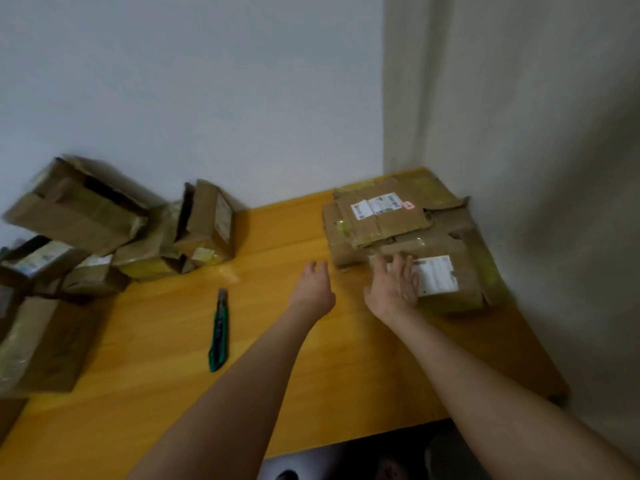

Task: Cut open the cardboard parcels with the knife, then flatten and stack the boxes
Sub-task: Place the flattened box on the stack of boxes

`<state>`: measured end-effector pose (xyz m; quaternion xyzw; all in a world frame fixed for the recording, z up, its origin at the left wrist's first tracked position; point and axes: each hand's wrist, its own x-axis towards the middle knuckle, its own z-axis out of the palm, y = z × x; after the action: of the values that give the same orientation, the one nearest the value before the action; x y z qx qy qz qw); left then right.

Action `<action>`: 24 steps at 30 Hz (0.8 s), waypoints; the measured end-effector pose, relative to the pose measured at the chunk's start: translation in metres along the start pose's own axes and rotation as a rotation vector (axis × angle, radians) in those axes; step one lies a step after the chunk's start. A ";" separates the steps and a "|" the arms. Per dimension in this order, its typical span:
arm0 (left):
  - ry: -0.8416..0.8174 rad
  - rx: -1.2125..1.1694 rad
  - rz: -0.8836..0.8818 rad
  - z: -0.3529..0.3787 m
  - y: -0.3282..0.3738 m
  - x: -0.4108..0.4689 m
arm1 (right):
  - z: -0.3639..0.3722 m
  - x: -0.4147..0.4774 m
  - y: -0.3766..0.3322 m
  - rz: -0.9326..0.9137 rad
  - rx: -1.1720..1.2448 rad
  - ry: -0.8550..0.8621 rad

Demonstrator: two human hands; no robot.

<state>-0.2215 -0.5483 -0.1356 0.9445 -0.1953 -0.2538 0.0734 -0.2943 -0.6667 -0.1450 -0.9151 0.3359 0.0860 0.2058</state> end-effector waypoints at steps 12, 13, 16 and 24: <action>0.112 -0.040 -0.131 -0.050 -0.230 -0.074 | 0.082 -0.084 -0.221 -0.277 -0.044 -0.116; 0.114 -0.049 -0.127 -0.052 -0.252 -0.080 | 0.093 -0.093 -0.241 -0.284 -0.047 -0.124; 0.114 -0.058 -0.101 -0.062 -0.318 -0.099 | 0.126 -0.121 -0.300 -0.307 -0.071 -0.145; 0.373 -0.041 -0.051 -0.099 -0.460 -0.121 | 0.180 -0.172 -0.424 -0.360 -0.069 -0.231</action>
<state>-0.1151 -0.0755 -0.1048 0.9781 -0.1491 -0.0797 0.1211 -0.1526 -0.1962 -0.1215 -0.9509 0.1380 0.1636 0.2236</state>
